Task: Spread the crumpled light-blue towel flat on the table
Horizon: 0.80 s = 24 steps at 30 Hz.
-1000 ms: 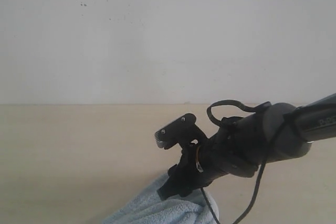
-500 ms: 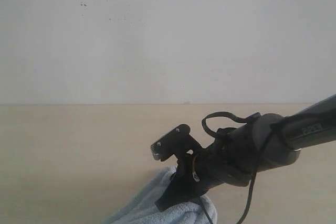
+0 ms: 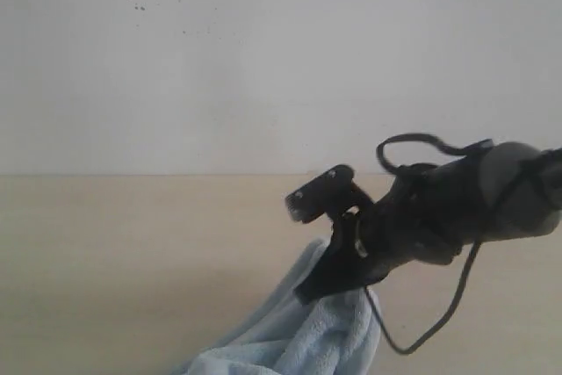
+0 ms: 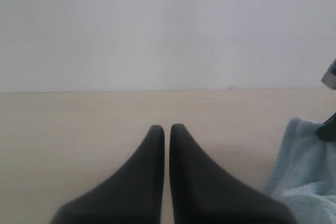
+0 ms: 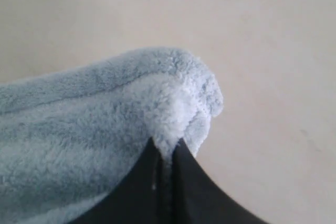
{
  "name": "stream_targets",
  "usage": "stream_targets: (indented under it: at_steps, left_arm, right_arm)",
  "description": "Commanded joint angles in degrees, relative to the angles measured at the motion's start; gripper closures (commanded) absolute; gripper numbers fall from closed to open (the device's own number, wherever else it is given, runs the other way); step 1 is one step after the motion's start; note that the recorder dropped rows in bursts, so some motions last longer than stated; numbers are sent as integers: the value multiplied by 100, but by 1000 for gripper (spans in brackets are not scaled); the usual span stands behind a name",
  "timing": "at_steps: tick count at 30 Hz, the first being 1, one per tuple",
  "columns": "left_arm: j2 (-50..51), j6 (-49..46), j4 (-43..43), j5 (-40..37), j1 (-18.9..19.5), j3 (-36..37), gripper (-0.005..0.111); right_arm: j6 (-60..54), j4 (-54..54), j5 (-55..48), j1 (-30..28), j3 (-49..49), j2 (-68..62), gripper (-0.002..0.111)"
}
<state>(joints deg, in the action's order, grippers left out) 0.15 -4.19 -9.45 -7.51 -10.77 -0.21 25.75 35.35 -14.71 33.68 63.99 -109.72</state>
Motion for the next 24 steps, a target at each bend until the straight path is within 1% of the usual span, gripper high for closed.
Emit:
stream_targets:
  at_steps: [1, 6, 11, 14, 19, 24]
  left_arm:
    - [-15, -35, 6, 33, -47, 21, 103]
    - [-15, -35, 6, 33, -47, 21, 103]
    - [-15, -35, 6, 33, -47, 21, 103]
    - [-15, -35, 6, 33, -47, 21, 103]
    - [-15, -35, 6, 33, -47, 21, 103]
    - [-15, -35, 6, 33, -47, 21, 103]
  right_arm:
    - [57, 35, -566, -536, -2, 695, 108]
    - [-368, 31, -1001, -614, -2, 1535, 108]
    - [-437, -28, -1483, -614, -2, 2416, 108]
    - [-794, -281, -2040, -568, -2, 2945, 108]
    - [-1791, -1217, -2667, -568, -2, 3723, 108]
    - [-2022, -1355, -3295, -568, -2, 4374, 108]
